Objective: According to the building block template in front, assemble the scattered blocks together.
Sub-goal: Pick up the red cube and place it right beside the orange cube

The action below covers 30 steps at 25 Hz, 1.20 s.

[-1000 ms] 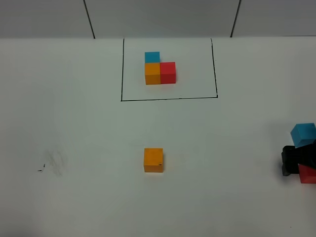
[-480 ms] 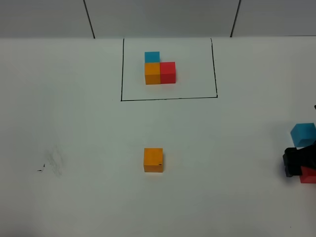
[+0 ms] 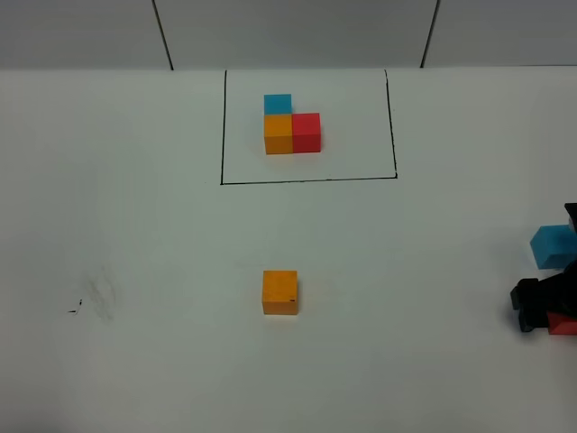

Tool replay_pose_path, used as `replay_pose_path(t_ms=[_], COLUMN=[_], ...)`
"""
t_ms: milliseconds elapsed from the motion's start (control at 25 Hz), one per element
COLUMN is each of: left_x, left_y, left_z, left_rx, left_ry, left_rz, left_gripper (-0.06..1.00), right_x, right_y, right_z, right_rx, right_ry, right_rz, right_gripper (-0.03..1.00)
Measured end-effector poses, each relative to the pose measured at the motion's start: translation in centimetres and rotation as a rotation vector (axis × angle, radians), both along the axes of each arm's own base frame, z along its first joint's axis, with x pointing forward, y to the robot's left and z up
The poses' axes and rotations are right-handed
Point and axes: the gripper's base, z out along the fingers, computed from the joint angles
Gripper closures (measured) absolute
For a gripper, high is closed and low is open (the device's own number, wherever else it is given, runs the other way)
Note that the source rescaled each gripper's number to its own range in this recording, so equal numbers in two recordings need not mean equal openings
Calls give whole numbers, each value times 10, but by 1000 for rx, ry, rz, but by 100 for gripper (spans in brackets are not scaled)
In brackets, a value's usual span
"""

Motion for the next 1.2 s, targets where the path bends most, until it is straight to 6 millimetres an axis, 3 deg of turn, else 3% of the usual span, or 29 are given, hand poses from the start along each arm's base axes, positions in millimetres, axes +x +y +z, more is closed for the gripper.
replay_pose_path(t_ms=[160, 360, 720, 1000, 1200], left_x=[0, 0, 0, 0, 0], left_y=[0, 0, 0, 0, 0], left_z=[0, 0, 0, 0, 0], left_rx=[0, 0, 0, 0, 0], left_ry=[0, 0, 0, 0, 0], left_rz=[0, 0, 0, 0, 0], left_gripper=[27, 27, 27, 26, 26], right_x=[1, 2, 1, 13, 31], right_y=[0, 0, 2, 39, 83], right_z=[-1, -1, 6, 71, 101], right_rx=[0, 0, 0, -38, -82], right_ry=[-5, -15, -34, -142, -169], right_rz=[0, 1, 11, 272, 654], right_gripper=[27, 54, 54, 54, 54])
